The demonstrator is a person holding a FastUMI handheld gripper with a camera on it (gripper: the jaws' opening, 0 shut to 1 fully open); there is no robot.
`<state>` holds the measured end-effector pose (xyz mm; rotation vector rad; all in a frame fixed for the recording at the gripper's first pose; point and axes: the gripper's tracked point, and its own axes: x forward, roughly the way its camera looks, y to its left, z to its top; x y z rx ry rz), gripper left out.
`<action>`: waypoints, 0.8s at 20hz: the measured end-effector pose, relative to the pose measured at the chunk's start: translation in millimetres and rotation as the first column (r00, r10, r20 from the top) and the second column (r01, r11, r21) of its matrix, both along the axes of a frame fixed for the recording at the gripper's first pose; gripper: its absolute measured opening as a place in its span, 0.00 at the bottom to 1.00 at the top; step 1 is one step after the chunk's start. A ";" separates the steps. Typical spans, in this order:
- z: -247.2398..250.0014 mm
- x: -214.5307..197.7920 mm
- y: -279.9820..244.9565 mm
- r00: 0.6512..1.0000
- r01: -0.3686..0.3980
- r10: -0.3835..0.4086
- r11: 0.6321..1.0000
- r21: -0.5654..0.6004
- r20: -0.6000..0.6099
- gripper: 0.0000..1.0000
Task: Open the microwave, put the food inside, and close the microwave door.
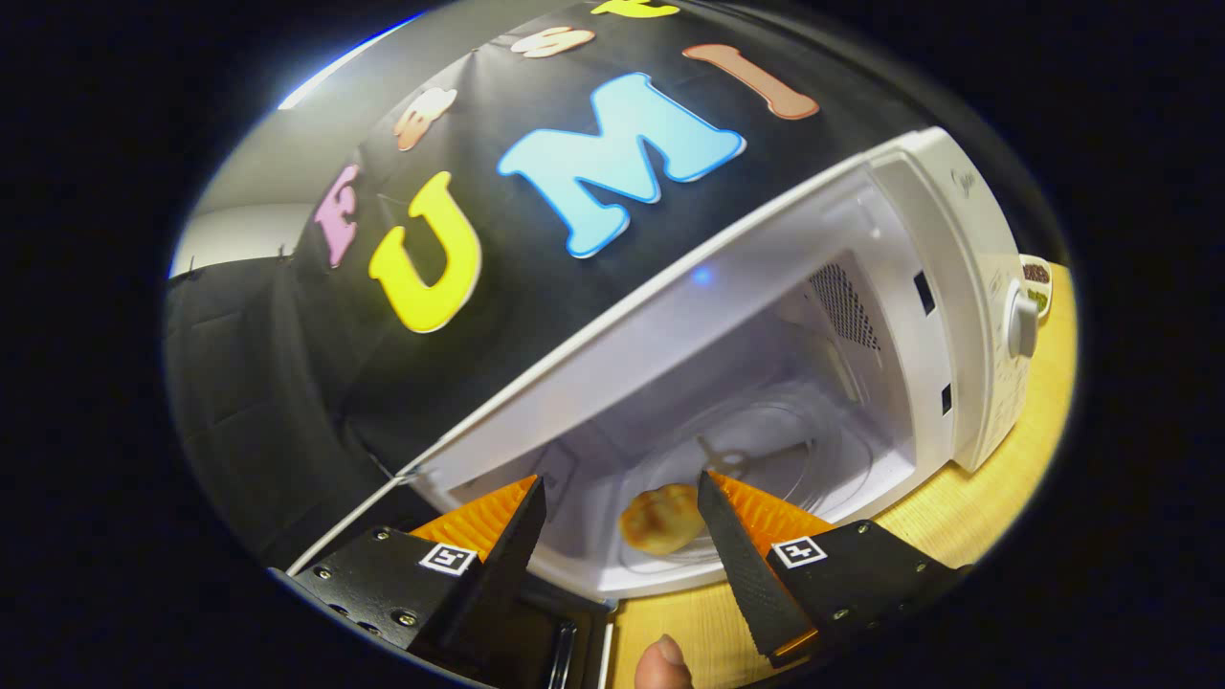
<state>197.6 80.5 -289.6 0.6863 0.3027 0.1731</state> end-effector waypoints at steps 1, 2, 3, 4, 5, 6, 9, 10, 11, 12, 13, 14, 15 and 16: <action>17.4 -18.1 3.2 0.999 -0.035 0.035 0.999 -0.006 0.032 0.96; 35.5 -36.3 7.0 0.995 -0.064 0.066 0.998 -0.017 0.069 0.96; 51.1 -54.8 9.3 0.990 -0.089 0.093 0.995 -0.038 0.102 0.96; 64.3 -74.2 14.8 0.983 -0.119 0.126 0.991 -0.060 0.130 0.96; 76.0 -93.3 20.9 0.974 -0.155 0.167 0.984 -0.086 0.152 0.96; 85.1 -115.0 30.4 0.962 -0.199 0.216 0.974 -0.111 0.170 0.96; 110.7 -179.6 55.3 0.902 -0.326 0.366 0.925 -0.195 0.228 0.96; 118.8 -200.1 64.1 0.875 -0.358 0.411 0.905 -0.231 0.254 0.96; 124.9 -218.7 70.9 0.850 -0.381 0.448 0.886 -0.265 0.277 0.96; 130.7 -236.9 77.8 0.823 -0.396 0.479 0.870 -0.295 0.305 0.96; 135.5 -252.6 84.0 0.800 -0.405 0.503 0.855 -0.323 0.327 0.96; 138.9 -267.0 91.3 0.776 -0.417 0.528 0.839 -0.348 0.344 0.96; 142.3 -282.0 100.6 0.746 -0.435 0.559 0.821 -0.369 0.363 0.96; 143.6 -297.0 113.1 0.713 -0.462 0.595 0.796 -0.391 0.370 0.96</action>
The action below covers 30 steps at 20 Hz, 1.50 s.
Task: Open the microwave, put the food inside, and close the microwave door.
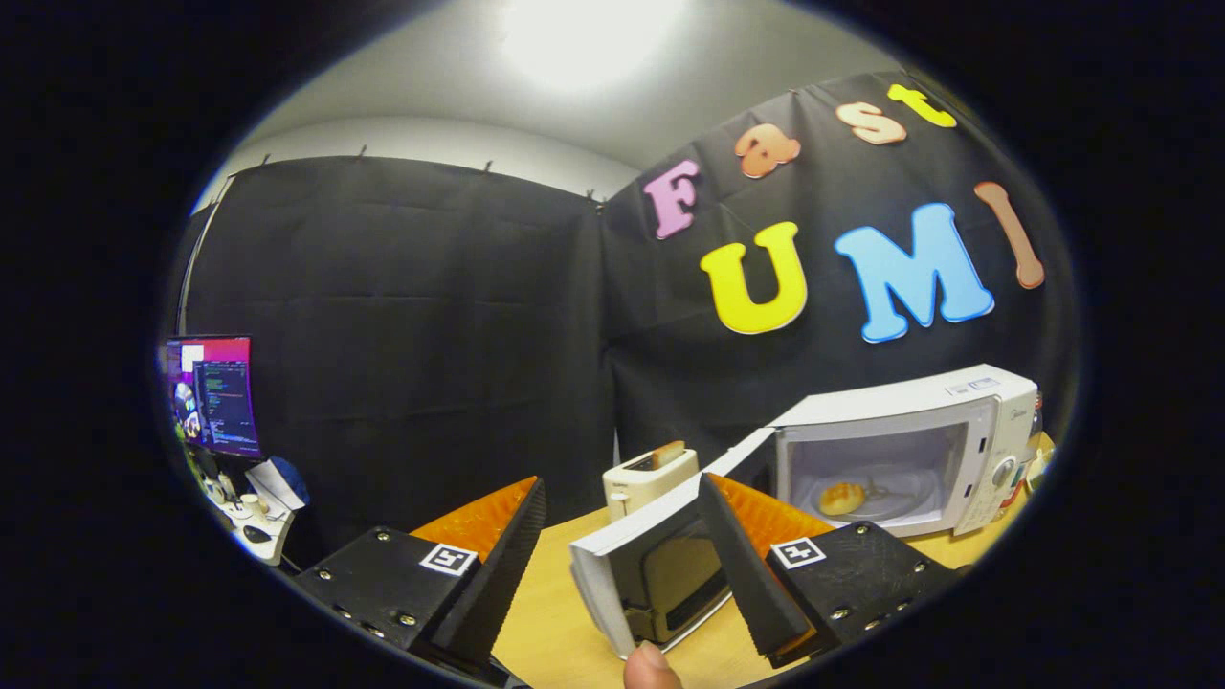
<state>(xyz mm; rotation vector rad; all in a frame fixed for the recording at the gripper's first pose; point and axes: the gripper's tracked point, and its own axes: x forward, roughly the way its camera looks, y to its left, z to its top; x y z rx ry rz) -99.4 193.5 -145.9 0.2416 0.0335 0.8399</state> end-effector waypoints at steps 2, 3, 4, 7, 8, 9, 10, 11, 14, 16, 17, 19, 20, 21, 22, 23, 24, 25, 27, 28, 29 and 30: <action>-1.5 -24.3 21.3 0.997 -0.077 0.078 0.997 -0.030 0.027 0.96; -3.6 -34.7 30.5 0.992 -0.113 0.115 0.993 -0.037 0.043 0.95; -8.1 -42.7 41.5 0.987 -0.146 0.149 0.988 -0.046 0.054 0.93; -48.8 -49.7 78.0 0.978 -0.206 0.210 0.967 -0.151 0.009 0.73; -60.9 -36.0 73.9 0.988 -0.150 0.151 0.974 -0.168 -0.003 0.55; -74.4 -29.4 80.8 0.990 -0.142 0.139 0.974 -0.174 -0.032 0.36; -86.5 -28.3 94.1 0.984 -0.174 0.165 0.969 -0.175 -0.064 0.18; -99.1 -20.9 100.6 0.984 -0.170 0.157 0.966 -0.195 -0.081 0.17; -127.4 10.8 95.3 0.996 -0.065 0.046 0.964 -0.257 -0.078 0.09; -141.2 19.9 91.0 0.992 -0.033 0.002 0.970 -0.240 -0.126 0.07; -144.7 22.2 94.4 0.988 -0.052 0.019 0.974 -0.222 -0.152 0.01; -136.1 19.5 84.8 0.997 -0.001 -0.017 0.976 -0.217 -0.082 0.01; -127.6 16.4 79.6 0.999 0.038 -0.044 0.971 -0.236 -0.020 0.01; -123.3 17.1 70.6 0.998 0.069 -0.067 0.965 -0.253 0.016 0.01; -125.9 16.6 68.5 0.996 0.085 -0.081 0.960 -0.268 0.026 0.01; -129.0 19.4 65.5 0.996 0.094 -0.093 0.956 -0.279 0.019 0.01; -134.4 22.0 57.7 0.994 0.106 -0.108 0.954 -0.281 0.010 0.01; -136.6 24.2 44.3 0.992 0.121 -0.124 0.950 -0.288 0.010 0.01; -133.5 34.0 19.4 0.986 0.160 -0.166 0.941 -0.299 0.008 0.01; -136.0 41.2 7.8 0.981 0.182 -0.193 0.934 -0.308 -0.007 0.01; -137.7 49.3 -4.7 0.975 0.200 -0.219 0.930 -0.309 -0.028 0.01; -139.8 56.5 -17.0 0.968 0.221 -0.247 0.926 -0.307 -0.051 0.01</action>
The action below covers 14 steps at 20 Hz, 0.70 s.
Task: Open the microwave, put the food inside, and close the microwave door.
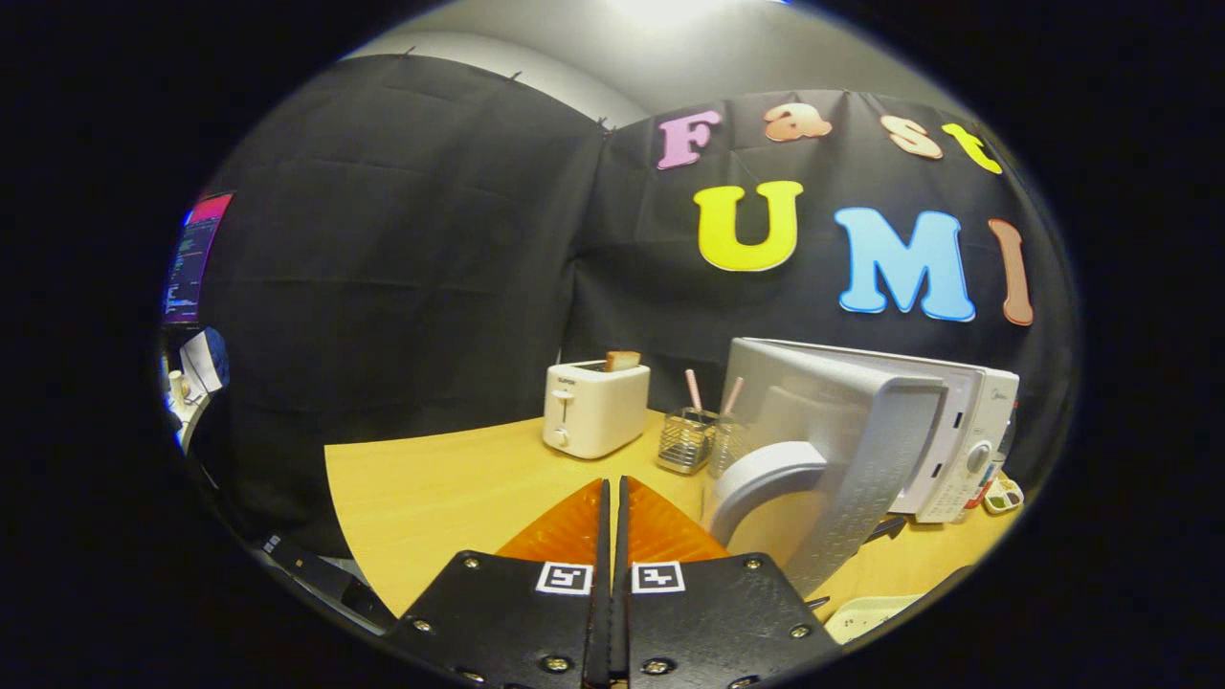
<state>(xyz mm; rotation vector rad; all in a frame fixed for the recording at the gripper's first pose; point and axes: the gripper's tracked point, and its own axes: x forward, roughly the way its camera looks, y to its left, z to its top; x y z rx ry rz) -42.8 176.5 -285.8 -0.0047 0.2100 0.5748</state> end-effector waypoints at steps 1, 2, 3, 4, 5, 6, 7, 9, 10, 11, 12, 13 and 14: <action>-1.0 10.4 -15.4 0.999 0.038 -0.038 0.999 -0.001 -0.014 0.01; -2.5 23.0 -32.8 0.996 0.082 -0.082 0.997 -0.006 -0.021 0.01; -2.5 35.7 -49.2 0.992 0.123 -0.123 0.992 -0.011 -0.018 0.01; -5.1 48.8 -63.3 0.987 0.159 -0.159 0.987 -0.021 -0.012 0.01; -8.1 60.2 -78.9 0.980 0.199 -0.199 0.979 -0.037 -0.008 0.01; -10.4 68.4 -94.0 0.971 0.239 -0.239 0.970 -0.047 0.000 0.01; -13.0 80.9 -108.2 0.961 0.278 -0.278 0.959 -0.055 0.003 0.01; -22.6 100.0 -133.2 0.940 0.340 -0.341 0.938 -0.063 -0.017 0.01; -26.3 108.9 -144.6 0.929 0.367 -0.369 0.929 -0.057 -0.031 0.01; -28.6 118.9 -155.8 0.917 0.394 -0.396 0.917 -0.054 -0.038 0.01; -29.8 126.4 -166.6 0.905 0.421 -0.424 0.905 -0.058 -0.034 0.01; -30.2 137.7 -176.6 0.892 0.450 -0.452 0.891 -0.068 -0.024 0.01; -31.3 151.1 -187.1 0.877 0.478 -0.480 0.875 -0.073 -0.015 0.01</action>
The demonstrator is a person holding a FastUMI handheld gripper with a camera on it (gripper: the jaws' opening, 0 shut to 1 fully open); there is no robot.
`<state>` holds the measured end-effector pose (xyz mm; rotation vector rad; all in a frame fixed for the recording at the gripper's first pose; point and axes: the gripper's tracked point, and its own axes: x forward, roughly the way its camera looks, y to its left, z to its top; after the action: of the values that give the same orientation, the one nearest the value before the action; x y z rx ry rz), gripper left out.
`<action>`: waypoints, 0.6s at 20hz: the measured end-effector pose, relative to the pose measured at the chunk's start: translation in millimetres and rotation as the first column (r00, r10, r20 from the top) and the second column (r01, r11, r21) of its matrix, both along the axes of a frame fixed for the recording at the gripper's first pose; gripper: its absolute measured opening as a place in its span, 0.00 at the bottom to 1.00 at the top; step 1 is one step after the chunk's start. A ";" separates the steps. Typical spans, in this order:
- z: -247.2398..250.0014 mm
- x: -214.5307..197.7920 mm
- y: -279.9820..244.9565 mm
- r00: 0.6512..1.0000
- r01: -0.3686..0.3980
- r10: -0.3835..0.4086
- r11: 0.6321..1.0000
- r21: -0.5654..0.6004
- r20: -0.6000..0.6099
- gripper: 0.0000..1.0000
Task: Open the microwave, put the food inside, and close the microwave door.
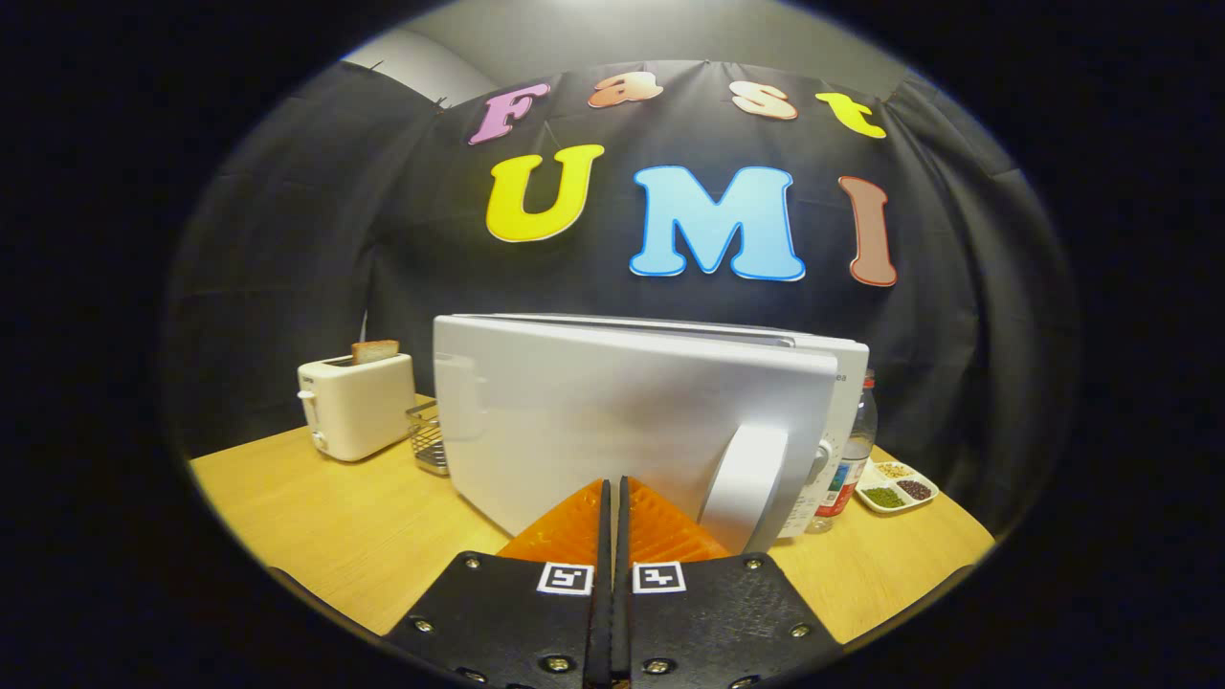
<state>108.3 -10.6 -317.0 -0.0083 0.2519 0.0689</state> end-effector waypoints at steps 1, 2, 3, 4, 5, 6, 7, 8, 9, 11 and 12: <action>-1.8 10.7 -5.4 1.000 0.015 -0.015 1.000 0.002 -0.005 0.01; -2.0 20.1 -6.6 1.000 0.021 -0.021 1.000 0.005 0.000 0.01; 2.3 28.4 -11.1 0.999 0.038 -0.038 0.999 -0.004 0.014 0.01; 5.1 36.3 -15.9 0.998 0.051 -0.051 0.998 -0.021 0.024 0.01; 7.1 42.8 -16.7 0.998 0.054 -0.053 0.998 -0.027 0.029 0.01; 8.1 50.0 -17.4 0.998 0.059 -0.058 0.998 -0.038 0.029 0.01; 8.8 56.9 -20.3 0.997 0.072 -0.071 0.996 -0.047 0.025 0.01; 8.3 64.7 -24.5 0.996 0.090 -0.089 0.995 -0.045 0.019 0.01; 4.7 72.6 -27.7 0.994 0.113 -0.112 0.993 -0.036 0.003 0.01; 0.1 87.5 -30.7 0.990 0.138 -0.139 0.990 -0.021 -0.020 0.01; 5.7 85.4 -27.6 0.989 0.150 -0.150 0.988 -0.022 -0.008 0.01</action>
<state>193.7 -38.2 -311.3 -0.0103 0.2618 -0.0837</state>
